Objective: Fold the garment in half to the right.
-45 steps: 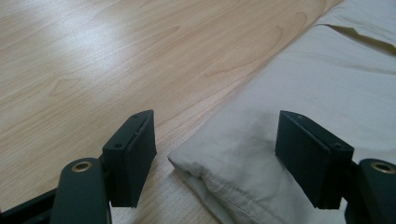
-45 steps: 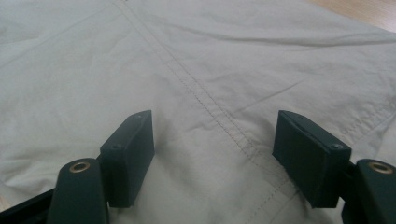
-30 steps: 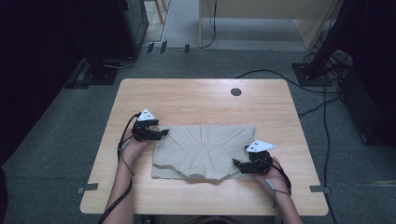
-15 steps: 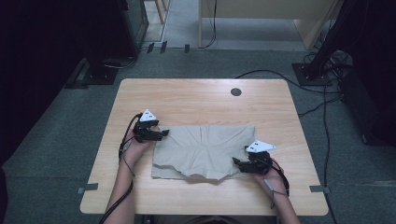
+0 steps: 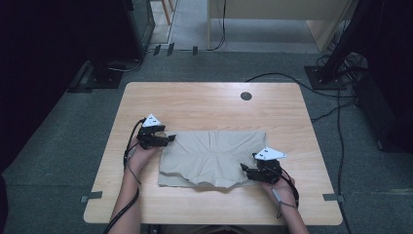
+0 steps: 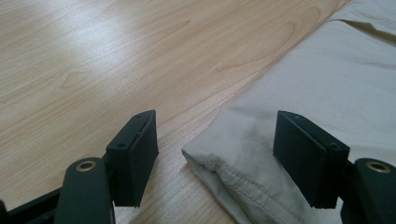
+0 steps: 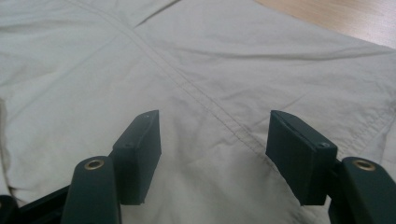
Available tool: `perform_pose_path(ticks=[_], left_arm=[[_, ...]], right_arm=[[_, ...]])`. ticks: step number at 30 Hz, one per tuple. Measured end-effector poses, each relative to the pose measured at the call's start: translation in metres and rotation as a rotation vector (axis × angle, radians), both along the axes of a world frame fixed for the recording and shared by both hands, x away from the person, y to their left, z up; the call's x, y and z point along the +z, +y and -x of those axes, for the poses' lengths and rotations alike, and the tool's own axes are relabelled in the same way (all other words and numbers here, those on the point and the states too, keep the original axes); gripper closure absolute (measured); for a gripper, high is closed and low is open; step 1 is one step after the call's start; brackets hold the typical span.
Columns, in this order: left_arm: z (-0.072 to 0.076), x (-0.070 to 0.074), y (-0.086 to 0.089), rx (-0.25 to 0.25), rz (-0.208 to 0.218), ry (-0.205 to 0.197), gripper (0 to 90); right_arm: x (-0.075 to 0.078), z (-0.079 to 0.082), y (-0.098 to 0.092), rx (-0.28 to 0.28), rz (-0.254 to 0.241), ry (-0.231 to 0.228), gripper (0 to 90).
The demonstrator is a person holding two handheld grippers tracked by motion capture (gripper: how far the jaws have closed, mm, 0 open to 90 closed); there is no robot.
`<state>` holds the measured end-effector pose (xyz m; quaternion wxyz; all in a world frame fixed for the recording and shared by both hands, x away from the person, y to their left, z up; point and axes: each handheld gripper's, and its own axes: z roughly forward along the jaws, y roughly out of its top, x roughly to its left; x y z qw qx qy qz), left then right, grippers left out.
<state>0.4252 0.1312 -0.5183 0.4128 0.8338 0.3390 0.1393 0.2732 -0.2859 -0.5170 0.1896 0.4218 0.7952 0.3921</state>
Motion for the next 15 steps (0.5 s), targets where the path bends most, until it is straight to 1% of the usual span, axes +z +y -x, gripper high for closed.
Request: perform_pose_path(ticks=[1,4,6,7,13,14,15], left_arm=[[0.0,0.0,0.0,0.0,0.0,0.0,31.0],[0.001,0.0,0.001,0.003,0.008,0.0,31.0],[0.0,0.0,0.002,0.001,0.015,-0.001,31.0],[0.001,0.0,0.003,0.006,0.029,0.0,31.0],[0.001,0.001,0.004,0.006,0.031,0.003,30.9],[0.001,0.0,0.004,0.005,0.032,0.003,30.9],[0.001,0.0,0.004,0.004,0.032,0.006,31.0]], right_arm=[[0.002,0.002,0.001,-0.004,-0.009,-0.012,35.3],[0.004,0.004,0.001,-0.019,-0.019,-0.016,35.3],[0.004,0.005,0.0,-0.026,-0.041,-0.02,38.5],[0.005,0.006,0.001,-0.027,-0.044,-0.02,38.5],[0.003,0.006,0.009,-0.02,-0.032,-0.023,38.4],[0.002,0.006,0.011,-0.028,-0.03,-0.025,38.5],[0.001,0.007,0.013,-0.029,-0.034,-0.016,38.4]])
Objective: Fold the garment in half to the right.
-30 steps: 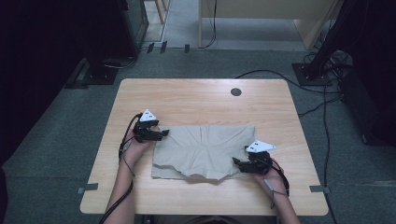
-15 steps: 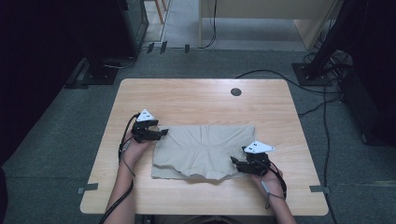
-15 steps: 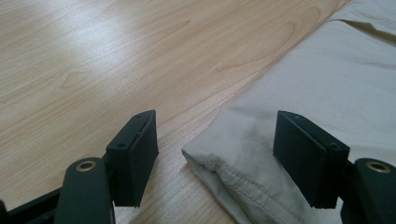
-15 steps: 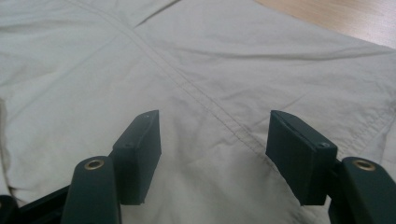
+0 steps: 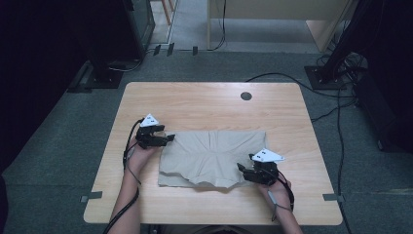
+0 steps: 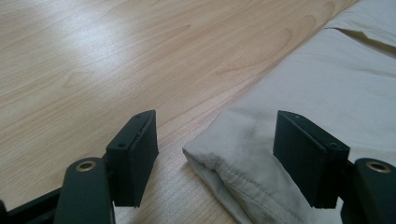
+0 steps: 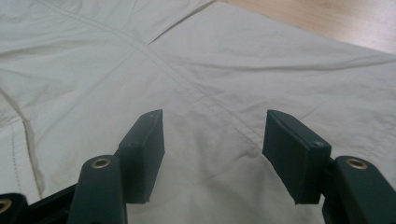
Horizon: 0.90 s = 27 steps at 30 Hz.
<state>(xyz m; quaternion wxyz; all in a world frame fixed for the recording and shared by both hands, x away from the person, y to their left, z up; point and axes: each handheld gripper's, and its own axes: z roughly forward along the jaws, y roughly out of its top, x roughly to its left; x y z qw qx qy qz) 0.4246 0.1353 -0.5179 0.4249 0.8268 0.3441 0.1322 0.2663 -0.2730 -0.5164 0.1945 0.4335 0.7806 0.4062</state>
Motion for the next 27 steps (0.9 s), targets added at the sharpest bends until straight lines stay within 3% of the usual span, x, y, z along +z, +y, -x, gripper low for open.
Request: perform_pose_path(ticks=[3,10,16,27], left_arm=[[0.0,0.0,0.0,-0.003,-0.002,-0.001,31.0],[0.0,0.0,-0.002,-0.001,-0.022,0.004,31.0],[0.0,0.0,-0.002,0.0,-0.016,0.002,31.0],[-0.002,0.0,0.001,0.015,0.007,0.021,31.1]], right_arm=[[-0.001,0.001,0.004,-0.004,0.023,-0.002,38.5],[-0.001,0.002,0.008,-0.028,0.022,0.011,38.4],[0.0,0.003,0.011,-0.079,0.041,0.01,38.4],[0.0,0.005,0.021,-0.081,0.043,0.007,37.8]])
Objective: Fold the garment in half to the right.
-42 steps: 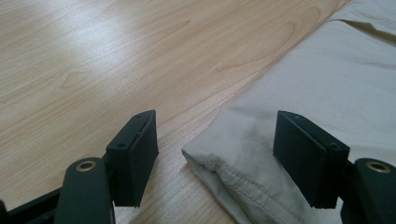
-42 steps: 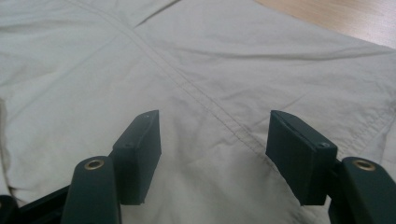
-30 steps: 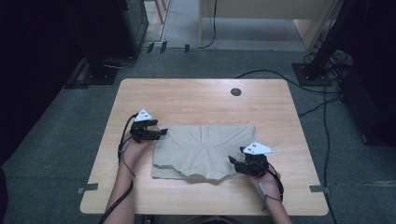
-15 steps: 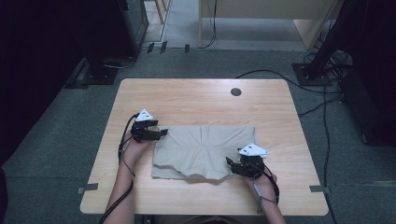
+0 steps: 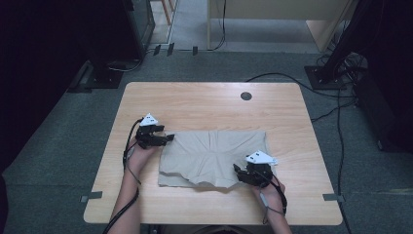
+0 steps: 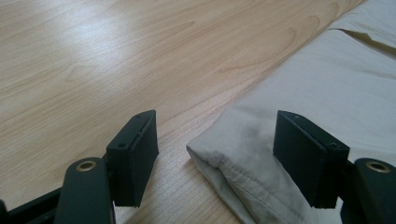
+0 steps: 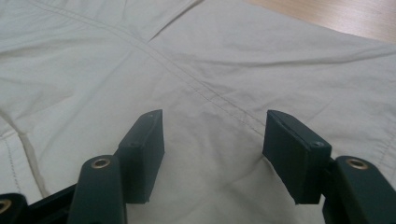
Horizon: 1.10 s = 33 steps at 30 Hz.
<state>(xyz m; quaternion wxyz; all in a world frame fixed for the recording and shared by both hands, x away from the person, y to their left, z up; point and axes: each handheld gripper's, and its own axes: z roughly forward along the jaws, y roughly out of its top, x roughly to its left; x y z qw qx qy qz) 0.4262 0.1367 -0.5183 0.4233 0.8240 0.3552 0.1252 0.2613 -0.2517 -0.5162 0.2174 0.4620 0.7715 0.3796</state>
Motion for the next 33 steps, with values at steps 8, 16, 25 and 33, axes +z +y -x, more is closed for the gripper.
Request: perform_pose_path(ticks=[8,16,25,33], left_arm=[[0.0,0.0,-0.001,-0.002,-0.007,-0.002,31.2],[0.001,0.0,-0.002,-0.01,-0.018,-0.01,32.3],[0.001,0.0,-0.002,-0.005,-0.019,-0.013,32.1],[0.002,0.0,-0.003,-0.012,-0.027,-0.026,32.1]], right_arm=[[0.001,0.001,0.008,0.012,0.004,-0.013,37.2],[-0.001,0.003,0.014,0.016,-0.016,-0.01,37.1],[-0.001,0.004,0.022,0.024,-0.01,-0.023,37.2],[0.0,0.001,0.028,0.016,-0.034,-0.006,37.2]])
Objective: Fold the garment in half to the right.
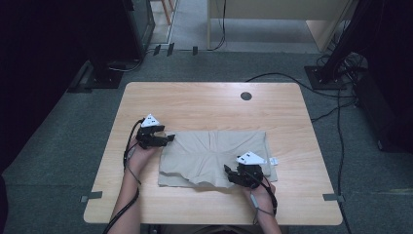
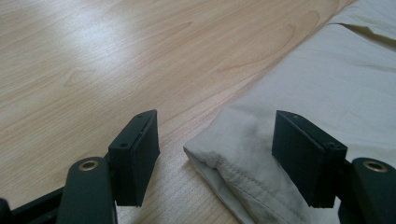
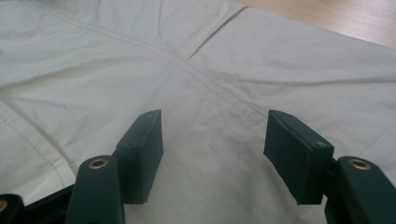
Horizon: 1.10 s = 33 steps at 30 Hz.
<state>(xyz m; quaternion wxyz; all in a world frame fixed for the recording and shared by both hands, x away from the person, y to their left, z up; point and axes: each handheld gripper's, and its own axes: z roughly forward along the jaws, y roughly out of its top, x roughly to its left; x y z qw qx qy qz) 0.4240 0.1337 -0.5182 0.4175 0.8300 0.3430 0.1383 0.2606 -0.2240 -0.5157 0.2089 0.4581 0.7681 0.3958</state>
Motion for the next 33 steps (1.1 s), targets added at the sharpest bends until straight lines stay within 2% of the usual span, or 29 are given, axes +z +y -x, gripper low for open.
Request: perform_pose_path(ticks=[14,19,33], left_arm=[[0.0,0.0,0.001,-0.001,0.008,0.0,31.5],[0.0,0.0,0.001,-0.003,0.01,0.0,31.5],[0.001,0.0,0.0,-0.014,0.009,-0.004,31.5]], right_arm=[[0.002,-0.001,0.011,-0.007,-0.016,0.003,37.2],[0.002,0.0,0.016,0.012,-0.014,-0.011,38.9],[0.005,-0.002,0.024,0.027,-0.014,-0.009,38.9]])
